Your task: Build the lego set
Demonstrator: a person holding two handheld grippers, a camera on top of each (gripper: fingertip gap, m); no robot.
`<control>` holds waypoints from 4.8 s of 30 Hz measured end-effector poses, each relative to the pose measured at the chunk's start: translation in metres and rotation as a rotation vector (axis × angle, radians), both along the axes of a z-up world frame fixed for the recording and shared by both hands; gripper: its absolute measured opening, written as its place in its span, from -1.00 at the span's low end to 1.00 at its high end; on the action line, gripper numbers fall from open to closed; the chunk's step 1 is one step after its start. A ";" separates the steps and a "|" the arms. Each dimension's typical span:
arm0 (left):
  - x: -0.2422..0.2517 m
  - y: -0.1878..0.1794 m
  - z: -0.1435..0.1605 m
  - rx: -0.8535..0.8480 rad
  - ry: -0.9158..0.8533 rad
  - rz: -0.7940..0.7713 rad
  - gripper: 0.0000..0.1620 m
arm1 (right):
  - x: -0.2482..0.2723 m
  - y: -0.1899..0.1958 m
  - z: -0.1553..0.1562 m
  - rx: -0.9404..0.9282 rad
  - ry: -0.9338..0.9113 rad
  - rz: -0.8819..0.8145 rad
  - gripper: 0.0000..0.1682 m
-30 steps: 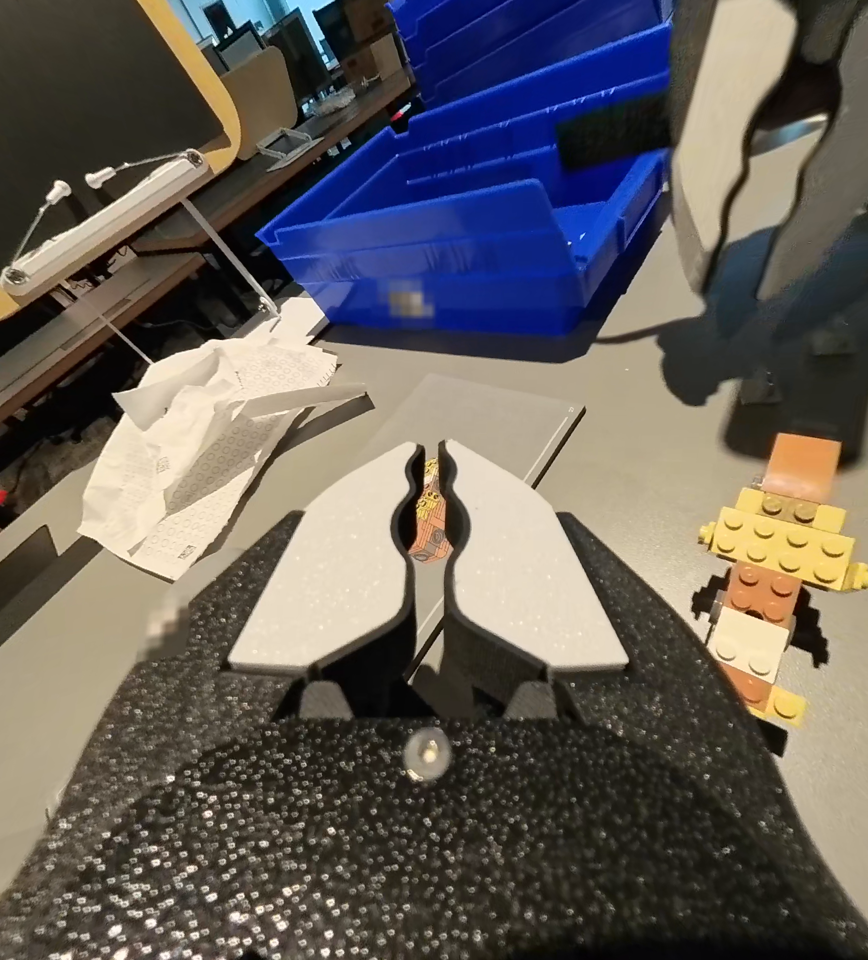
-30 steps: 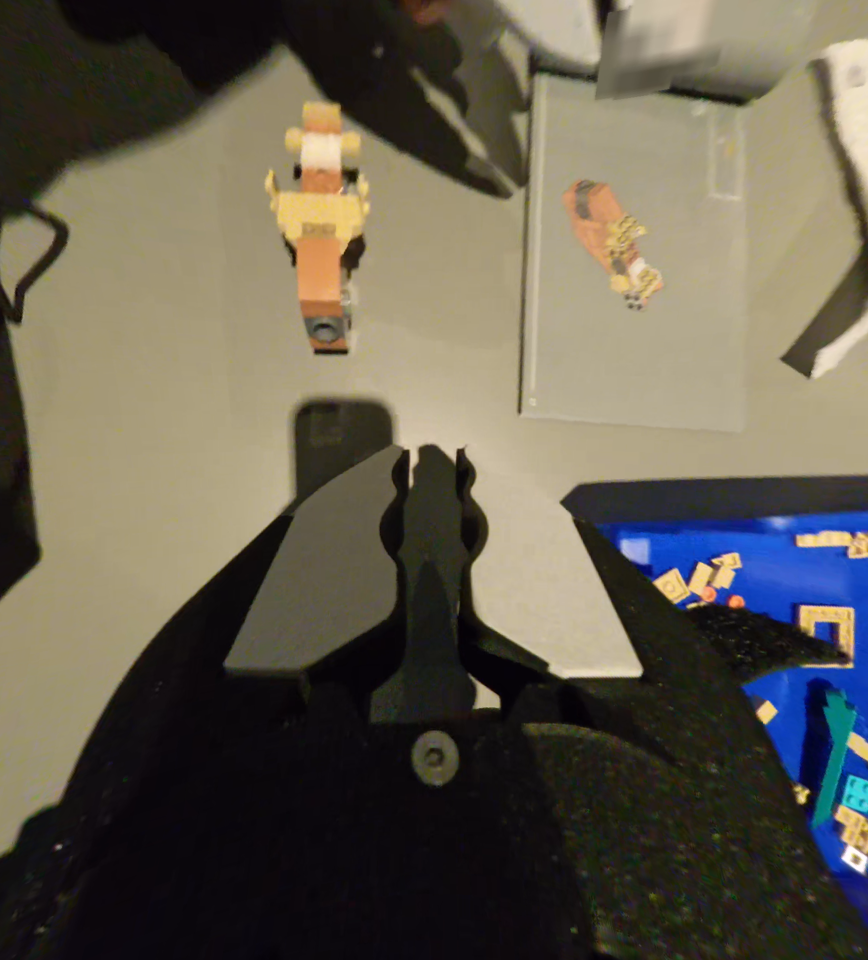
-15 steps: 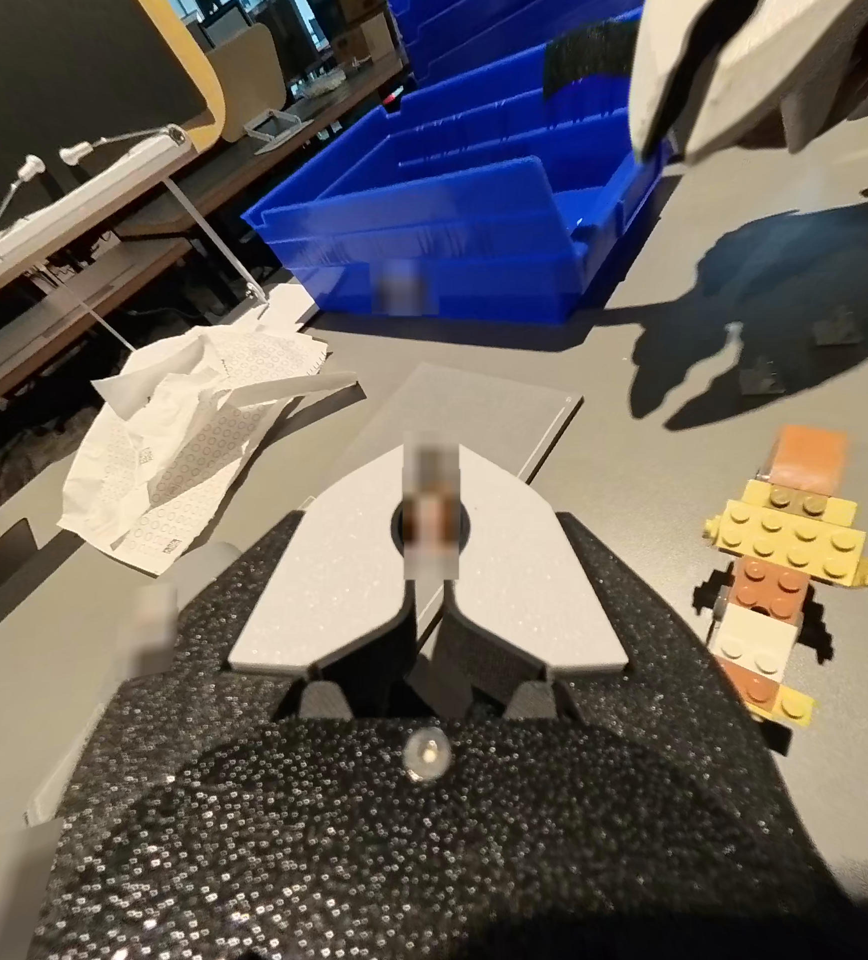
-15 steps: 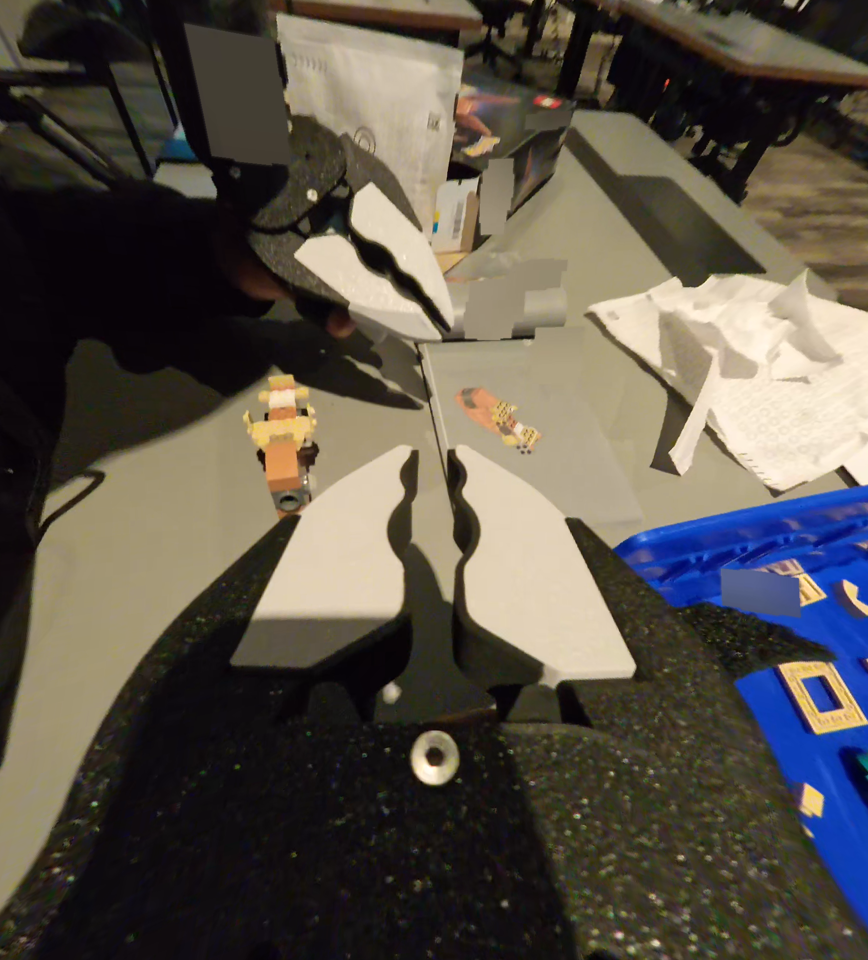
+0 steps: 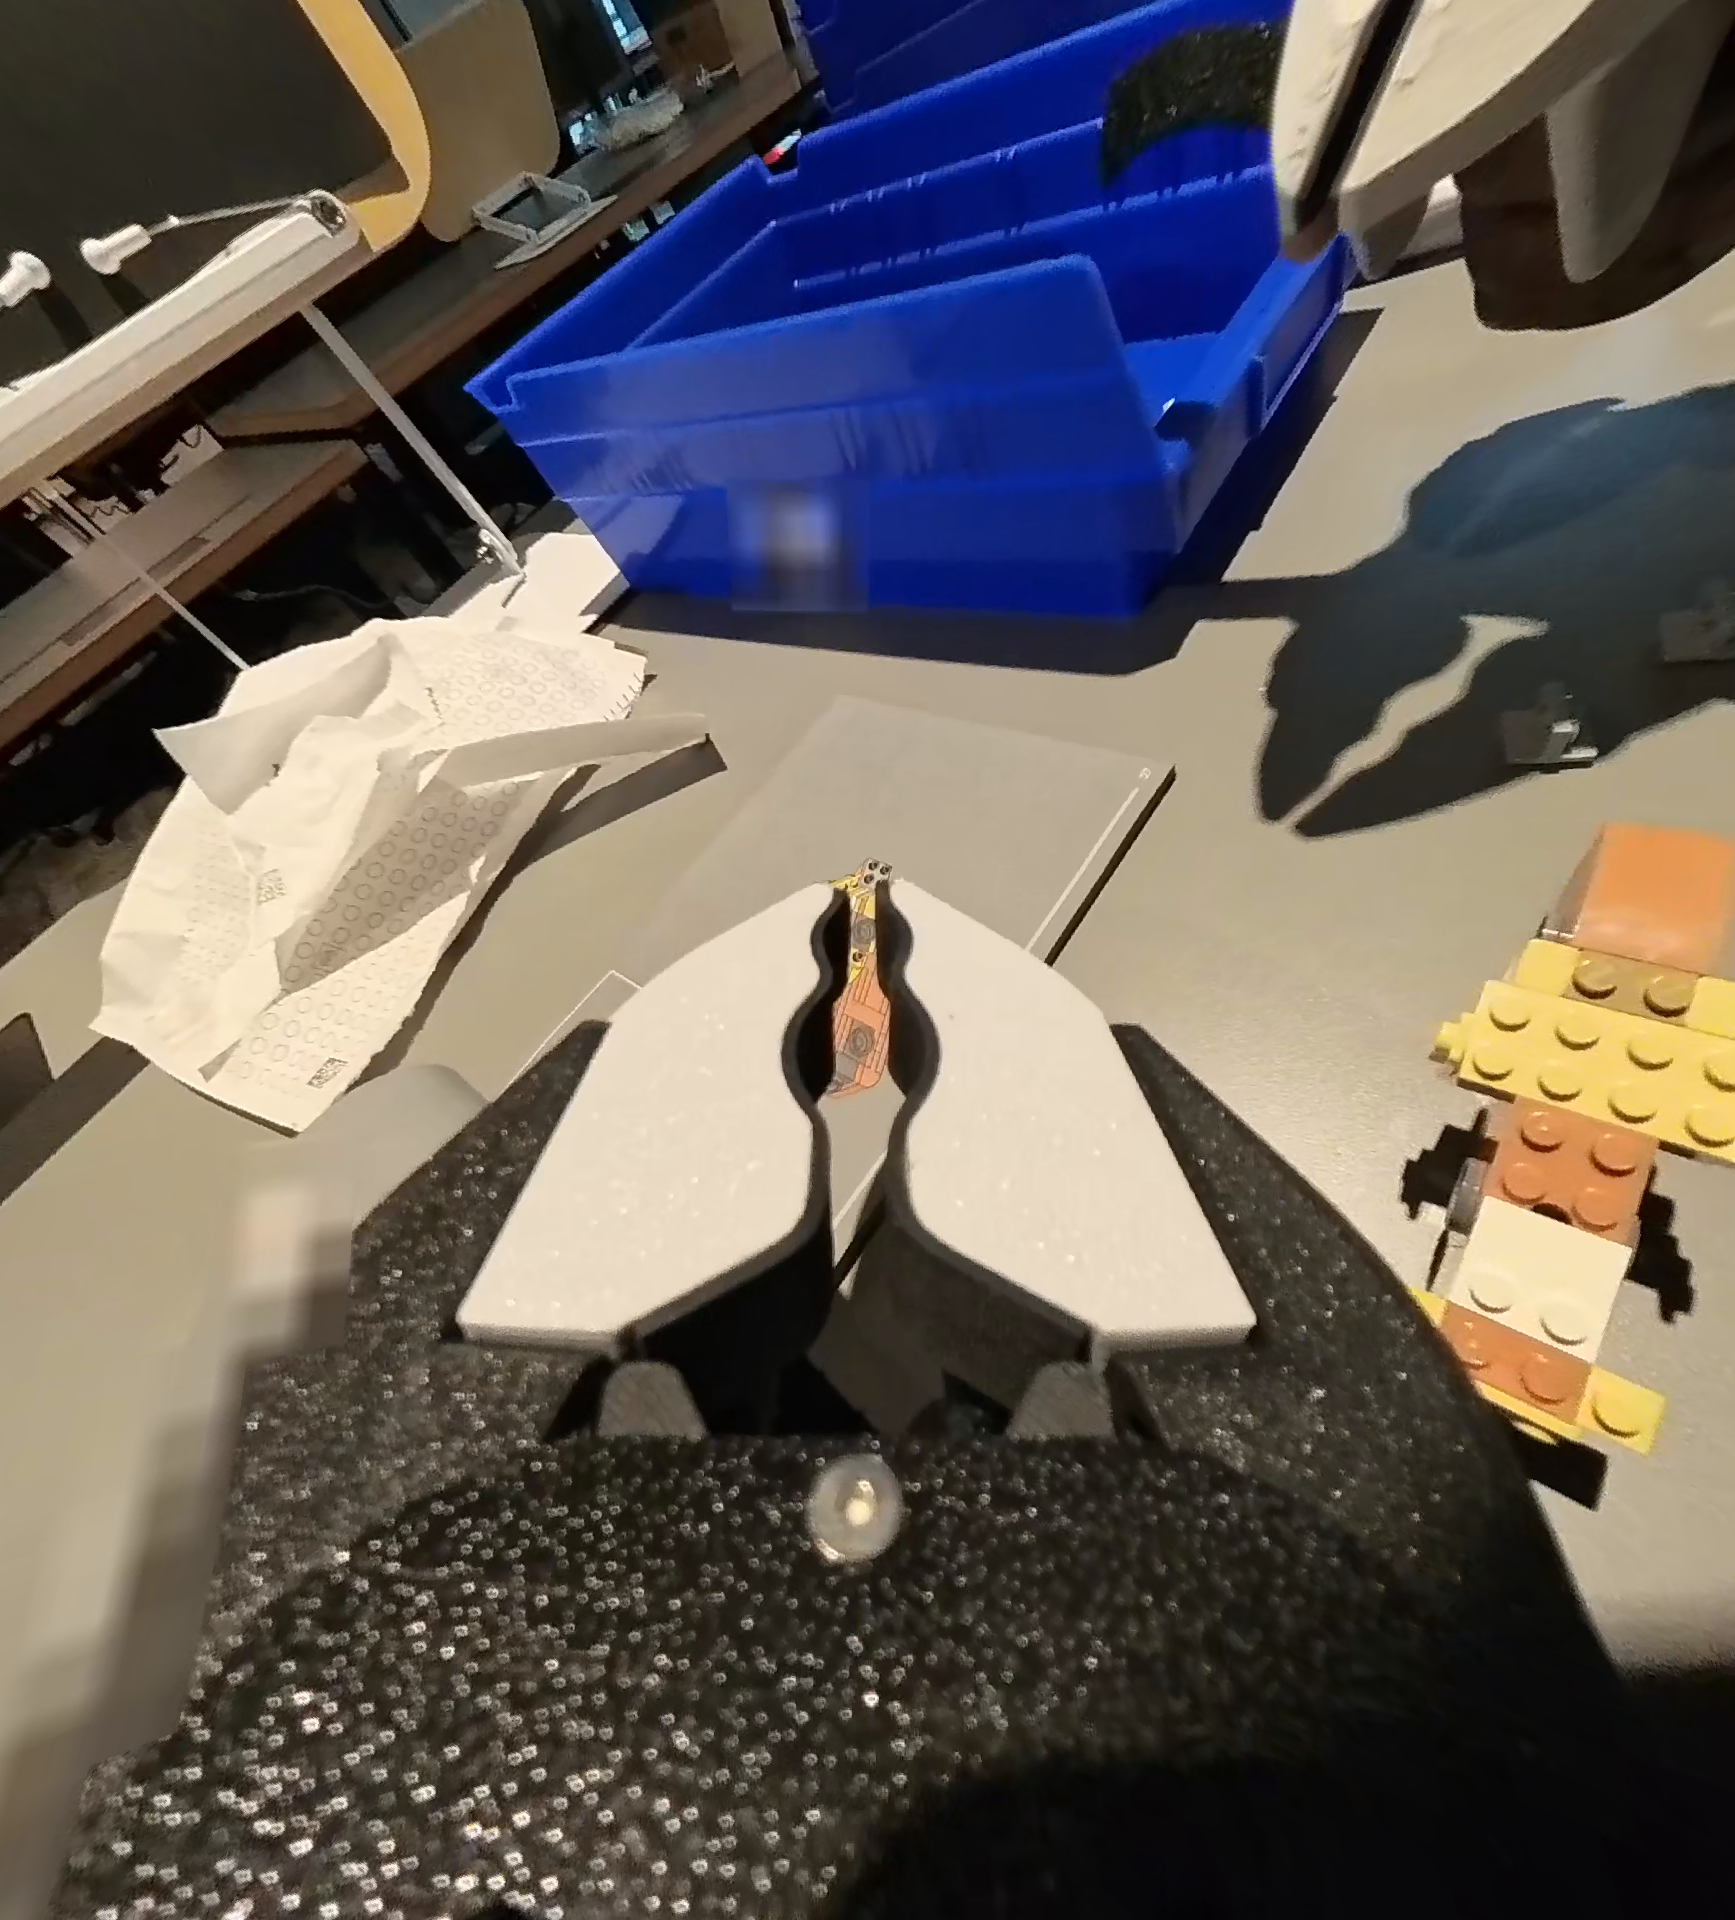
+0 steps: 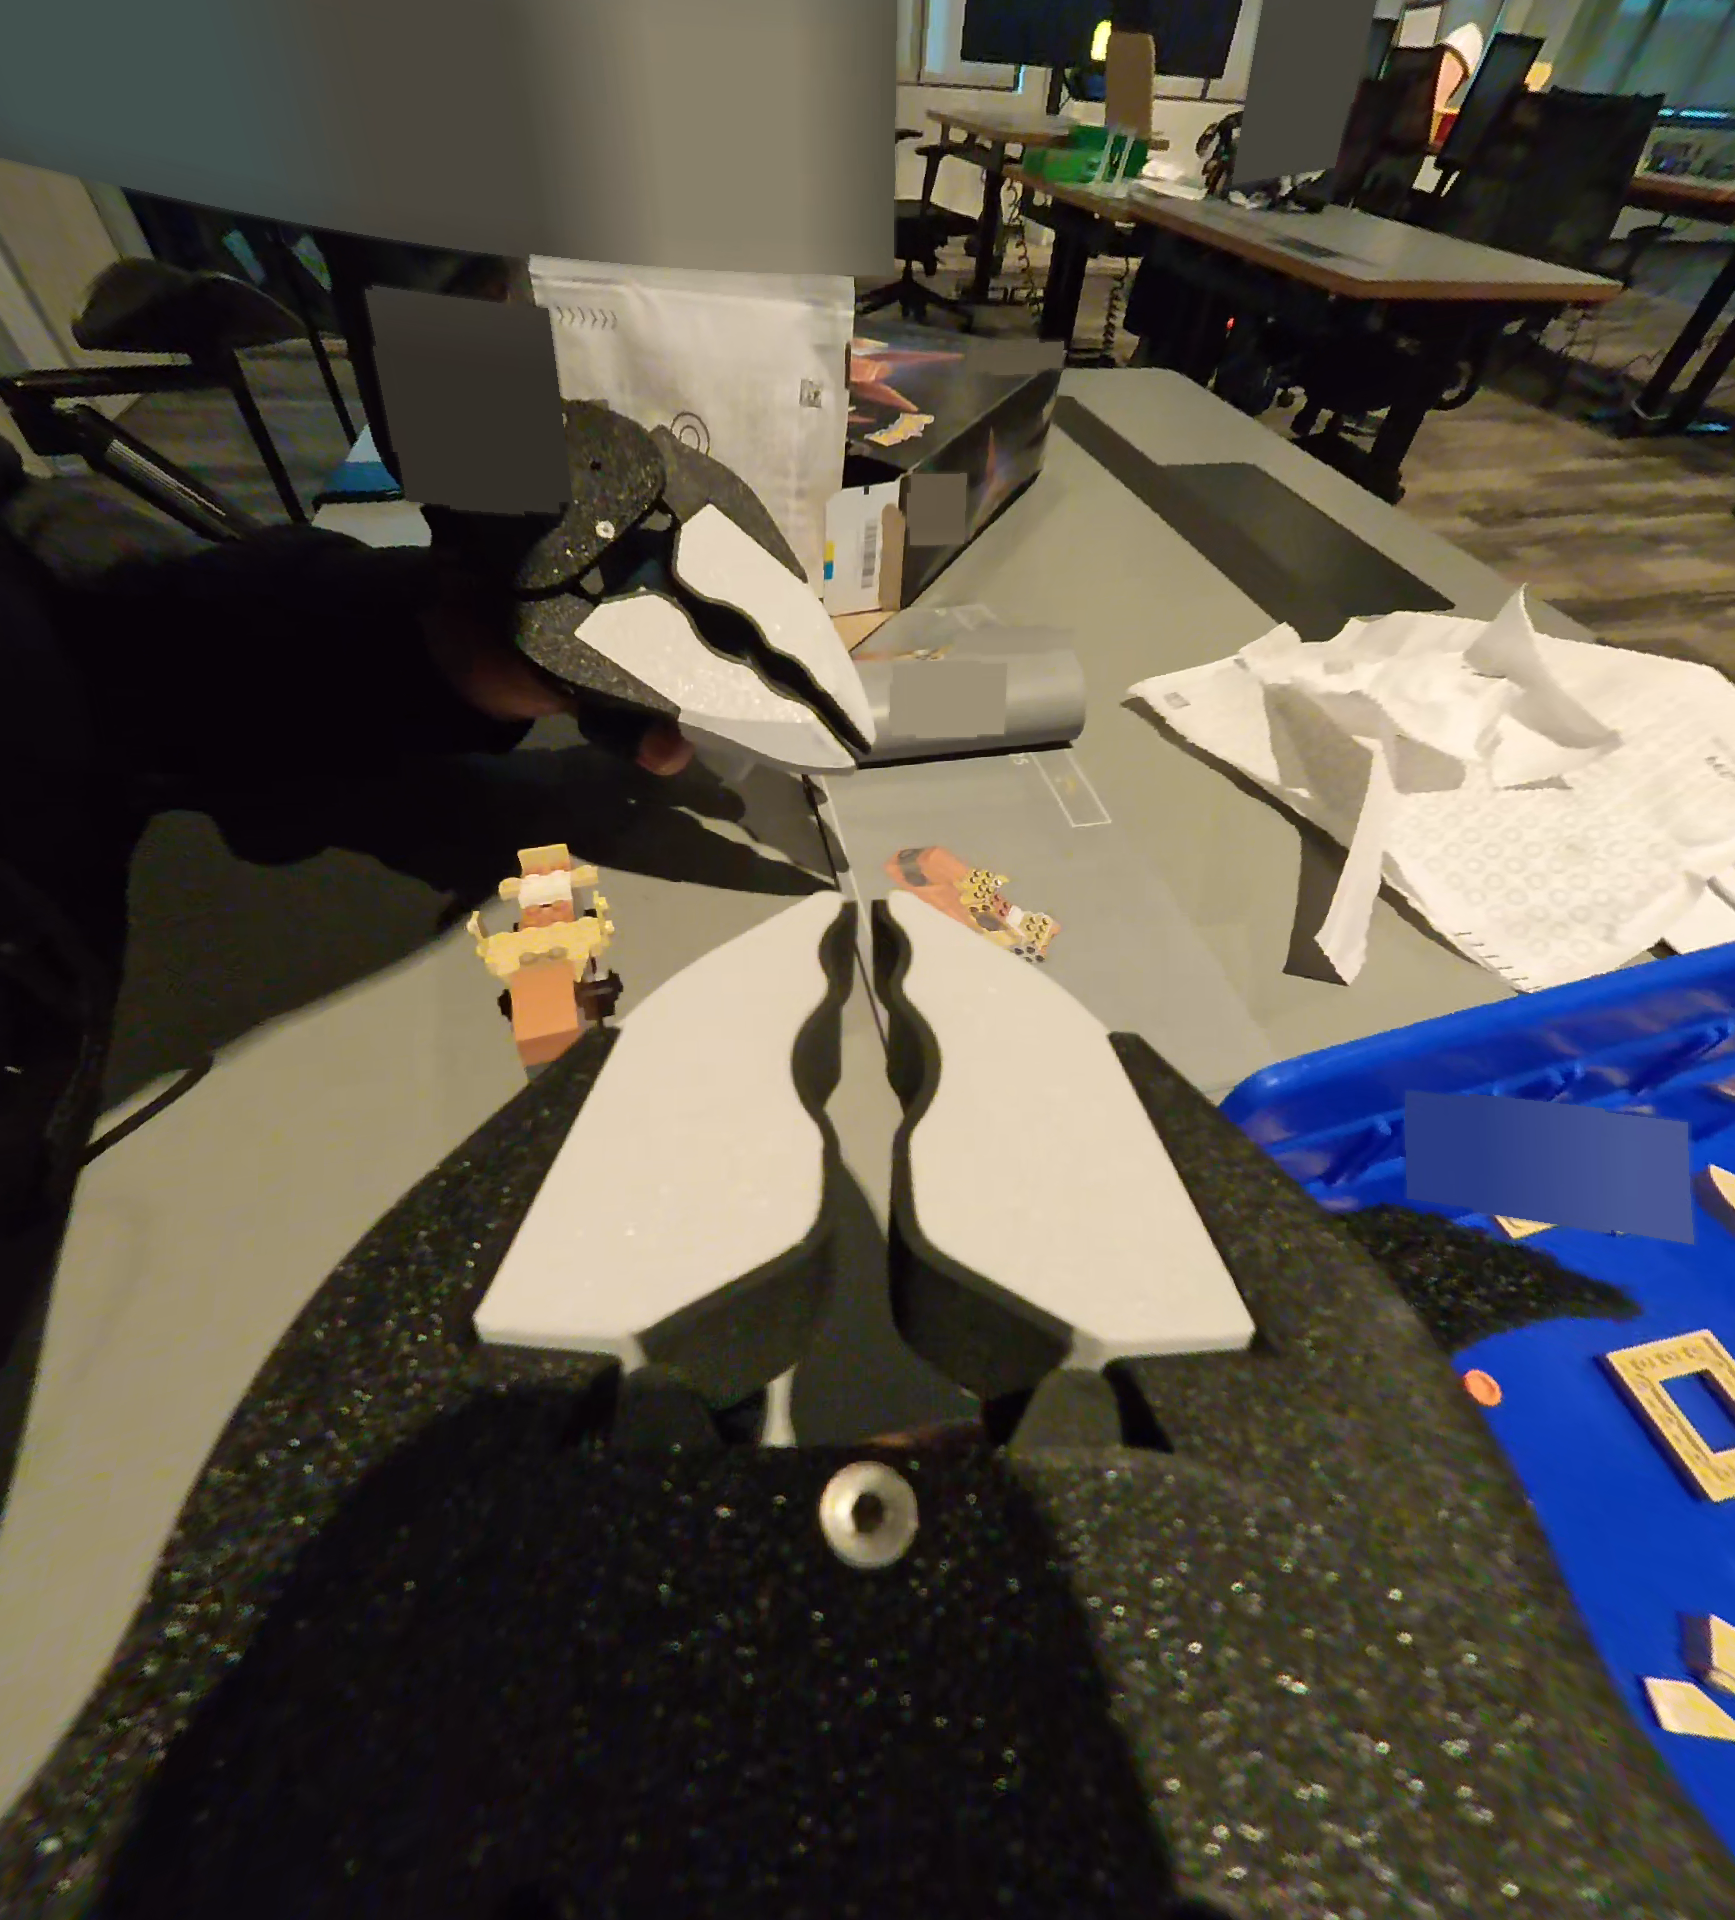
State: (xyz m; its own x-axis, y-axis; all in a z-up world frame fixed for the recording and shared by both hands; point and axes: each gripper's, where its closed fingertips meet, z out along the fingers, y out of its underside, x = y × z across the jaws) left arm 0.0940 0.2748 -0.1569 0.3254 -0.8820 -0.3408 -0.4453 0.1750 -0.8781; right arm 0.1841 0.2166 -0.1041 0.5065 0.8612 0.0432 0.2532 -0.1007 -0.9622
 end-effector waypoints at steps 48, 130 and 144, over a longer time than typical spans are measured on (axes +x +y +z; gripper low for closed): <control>-0.001 0.002 -0.003 0.029 0.031 0.015 -0.95 | 0.121 0.105 -0.092 -0.113 -1.119 0.520 -0.93; 0.000 -0.002 0.003 0.060 0.027 0.004 -0.95 | 0.114 0.067 -0.069 -0.146 -0.929 0.352 -1.00; -0.001 -0.002 0.008 0.071 0.016 0.009 -0.95 | 0.040 -0.063 -0.115 -0.186 -0.887 0.359 -1.00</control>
State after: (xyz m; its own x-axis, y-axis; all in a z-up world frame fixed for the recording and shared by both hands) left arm 0.0926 0.2727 -0.1489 0.3269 -0.8527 -0.4075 -0.4610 0.2325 -0.8564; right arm 0.2236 0.1535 -0.2187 0.0616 0.9896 0.1299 0.9234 -0.0071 -0.3838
